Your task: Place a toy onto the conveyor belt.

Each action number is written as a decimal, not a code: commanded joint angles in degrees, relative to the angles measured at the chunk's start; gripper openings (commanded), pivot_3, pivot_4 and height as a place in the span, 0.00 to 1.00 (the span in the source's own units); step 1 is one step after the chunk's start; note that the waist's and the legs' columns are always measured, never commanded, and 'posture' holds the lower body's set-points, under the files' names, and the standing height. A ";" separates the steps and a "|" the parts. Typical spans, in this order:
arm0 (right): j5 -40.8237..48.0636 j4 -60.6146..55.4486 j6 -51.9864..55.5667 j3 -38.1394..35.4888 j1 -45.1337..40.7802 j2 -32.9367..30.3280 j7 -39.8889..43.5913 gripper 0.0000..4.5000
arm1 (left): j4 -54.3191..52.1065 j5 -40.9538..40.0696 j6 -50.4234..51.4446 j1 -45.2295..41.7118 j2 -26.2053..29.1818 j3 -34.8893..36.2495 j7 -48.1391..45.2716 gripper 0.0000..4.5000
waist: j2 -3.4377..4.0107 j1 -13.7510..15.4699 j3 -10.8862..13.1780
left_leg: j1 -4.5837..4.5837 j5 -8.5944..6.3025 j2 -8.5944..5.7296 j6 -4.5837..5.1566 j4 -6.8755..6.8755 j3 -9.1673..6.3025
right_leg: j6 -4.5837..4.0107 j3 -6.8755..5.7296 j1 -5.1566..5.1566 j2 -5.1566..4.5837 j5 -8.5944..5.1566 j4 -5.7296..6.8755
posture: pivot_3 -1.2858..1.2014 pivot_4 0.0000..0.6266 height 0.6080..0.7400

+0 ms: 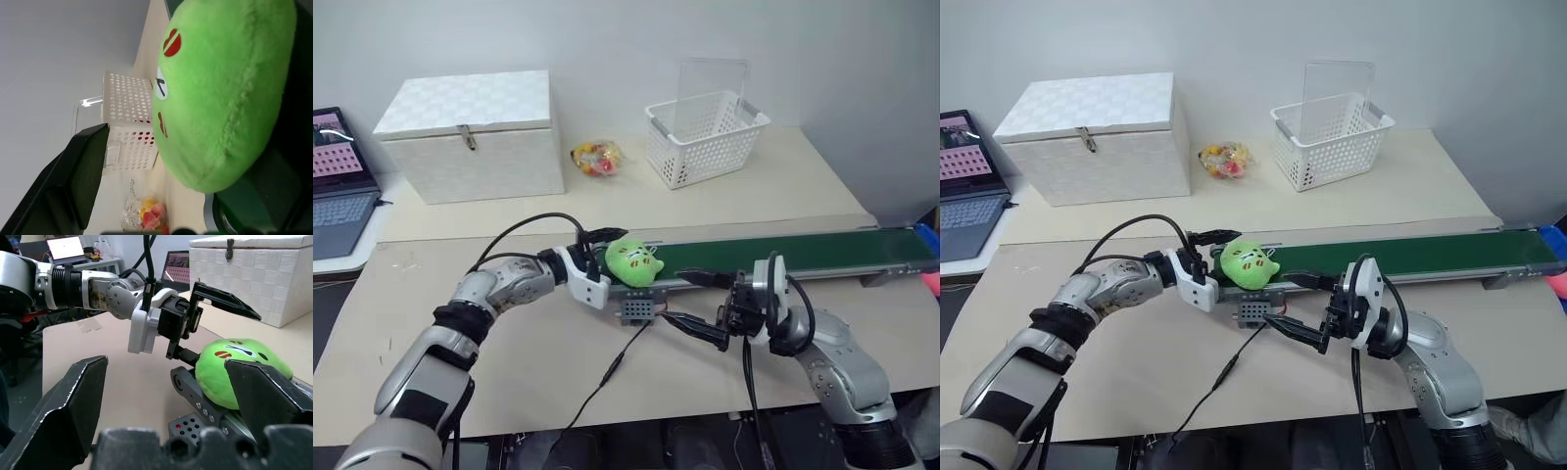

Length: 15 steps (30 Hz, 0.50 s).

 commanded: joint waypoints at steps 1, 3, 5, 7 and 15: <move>0.28 -1.92 -1.01 -0.69 -0.77 0.20 -0.11 1.00 | 3.13 -1.50 0.46 -2.21 3.33 1.75 -0.17 0.98 | 0.00 -0.16 0.00 | 0.00 0.00 0.00 0.00 0.00 0.00 | 0.00 0.00 0.00 0.00 0.00 0.00 | 0.52 0.24 1.00; 0.25 -1.81 -1.03 -0.63 -0.92 0.29 -0.12 1.00 | 4.80 -2.06 0.46 -2.98 4.48 2.09 -0.32 0.98 | 0.00 -0.11 0.00 | 0.00 0.00 0.00 0.00 0.00 0.00 | 0.00 0.00 0.00 0.00 0.00 0.00 | 0.52 0.24 1.00; 0.27 -1.79 -1.04 -0.57 -0.97 0.38 -0.10 1.00 | 6.24 -2.95 0.43 -3.51 5.46 2.37 -0.91 0.98 | 0.00 -0.05 0.00 | -0.01 0.00 -0.01 0.00 0.00 0.00 | 0.00 -0.01 0.00 -0.01 0.00 -0.01 | 0.52 0.24 1.00; 0.21 -1.79 -1.07 -0.48 -0.96 0.46 -0.07 1.00 | 6.64 -3.34 0.27 -3.61 6.19 2.52 -0.80 0.98 | 0.00 -0.01 0.00 | -0.02 -0.01 -0.01 0.01 0.00 -0.01 | 0.00 -0.02 -0.01 -0.01 0.00 -0.01 | 0.52 0.24 1.00; -0.05 -1.81 -0.91 -0.44 -0.77 0.39 -0.22 1.00 | 1.56 -25.92 4.97 2.62 3.98 8.95 -16.64 0.98 | 0.02 0.08 -0.01 | -0.08 -0.02 -0.01 0.04 0.00 -0.01 | 0.01 -0.04 -0.05 -0.02 0.00 -0.01 | 0.52 0.24 1.00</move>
